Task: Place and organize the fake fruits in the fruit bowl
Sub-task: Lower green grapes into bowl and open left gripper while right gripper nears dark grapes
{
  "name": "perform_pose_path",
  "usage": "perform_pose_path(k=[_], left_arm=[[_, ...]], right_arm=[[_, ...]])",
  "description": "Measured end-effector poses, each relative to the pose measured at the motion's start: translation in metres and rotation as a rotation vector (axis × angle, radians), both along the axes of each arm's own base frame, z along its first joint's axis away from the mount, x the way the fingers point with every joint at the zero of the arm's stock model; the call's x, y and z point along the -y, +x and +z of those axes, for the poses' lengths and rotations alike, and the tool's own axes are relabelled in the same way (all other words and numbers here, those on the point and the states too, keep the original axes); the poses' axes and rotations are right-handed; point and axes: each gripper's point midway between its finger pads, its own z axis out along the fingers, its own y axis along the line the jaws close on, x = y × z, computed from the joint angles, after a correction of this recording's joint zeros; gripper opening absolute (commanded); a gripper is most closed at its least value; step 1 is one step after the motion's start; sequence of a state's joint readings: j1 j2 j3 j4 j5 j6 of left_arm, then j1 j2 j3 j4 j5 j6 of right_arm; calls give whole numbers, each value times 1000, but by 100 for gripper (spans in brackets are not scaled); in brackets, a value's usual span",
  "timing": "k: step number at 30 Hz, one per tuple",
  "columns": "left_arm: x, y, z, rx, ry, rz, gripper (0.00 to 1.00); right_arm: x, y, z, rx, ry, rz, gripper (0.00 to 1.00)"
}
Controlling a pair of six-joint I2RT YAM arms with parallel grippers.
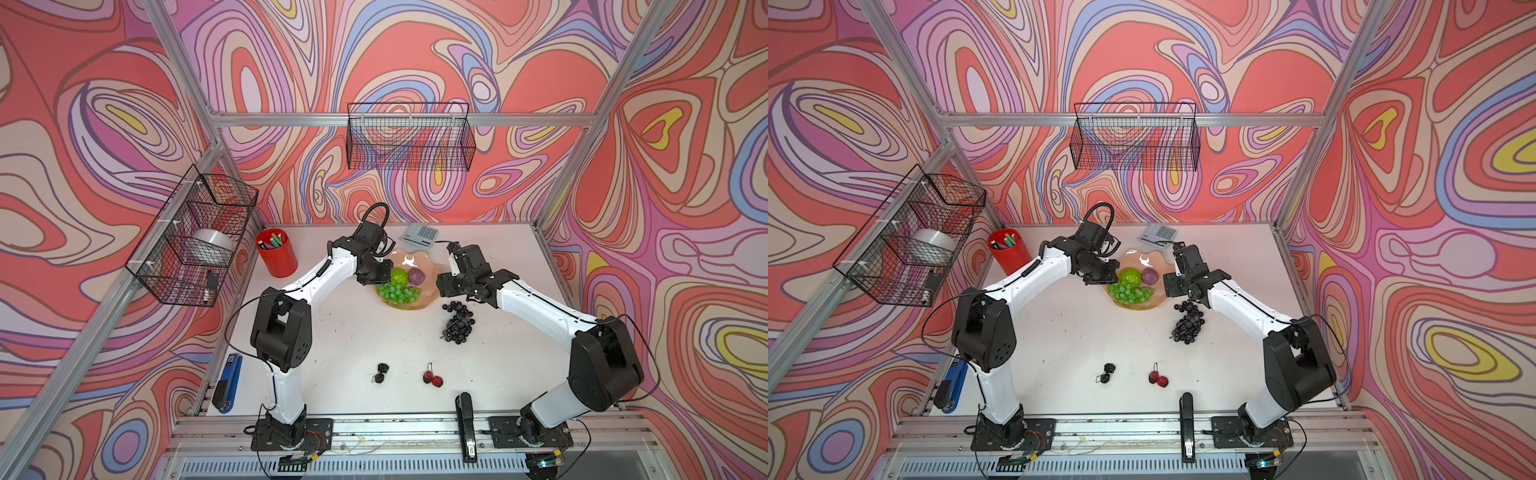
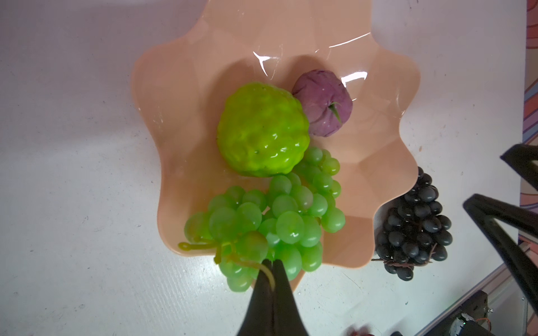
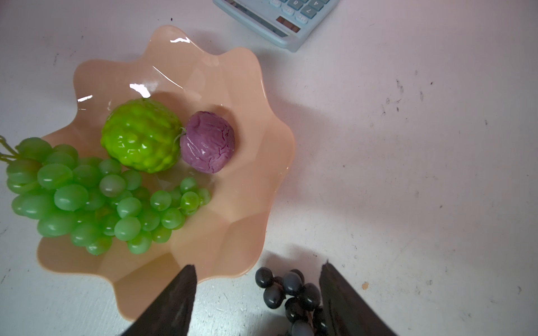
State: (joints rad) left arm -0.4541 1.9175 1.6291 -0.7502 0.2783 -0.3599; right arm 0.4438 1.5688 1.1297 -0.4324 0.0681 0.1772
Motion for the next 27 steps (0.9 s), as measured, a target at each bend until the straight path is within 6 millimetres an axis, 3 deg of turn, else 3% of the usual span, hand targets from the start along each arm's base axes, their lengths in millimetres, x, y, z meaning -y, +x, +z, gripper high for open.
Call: perform_pose_path(k=[5, 10, 14, 17, 23, 27], left_arm=[[-2, 8, -15, -10, 16, 4, 0], [-1, 18, -17, 5, 19, 3, 2], [2, 27, -16, 20, 11, 5, 20], [2, 27, -16, 21, 9, 4, 27], [2, 28, -8, 36, 1, 4, 63], [2, 27, 8, 68, -12, 1, 70]], right_arm=[[-1, -1, 0, -4, 3, 3, 70], [-2, -3, -1, -16, 16, 3, 70], [-4, -5, -3, -31, 28, 4, 70], [-3, -10, -4, -50, 29, 3, 70], [3, -27, 12, -61, 48, -3, 71], [8, -45, 22, -60, 59, -8, 71]])
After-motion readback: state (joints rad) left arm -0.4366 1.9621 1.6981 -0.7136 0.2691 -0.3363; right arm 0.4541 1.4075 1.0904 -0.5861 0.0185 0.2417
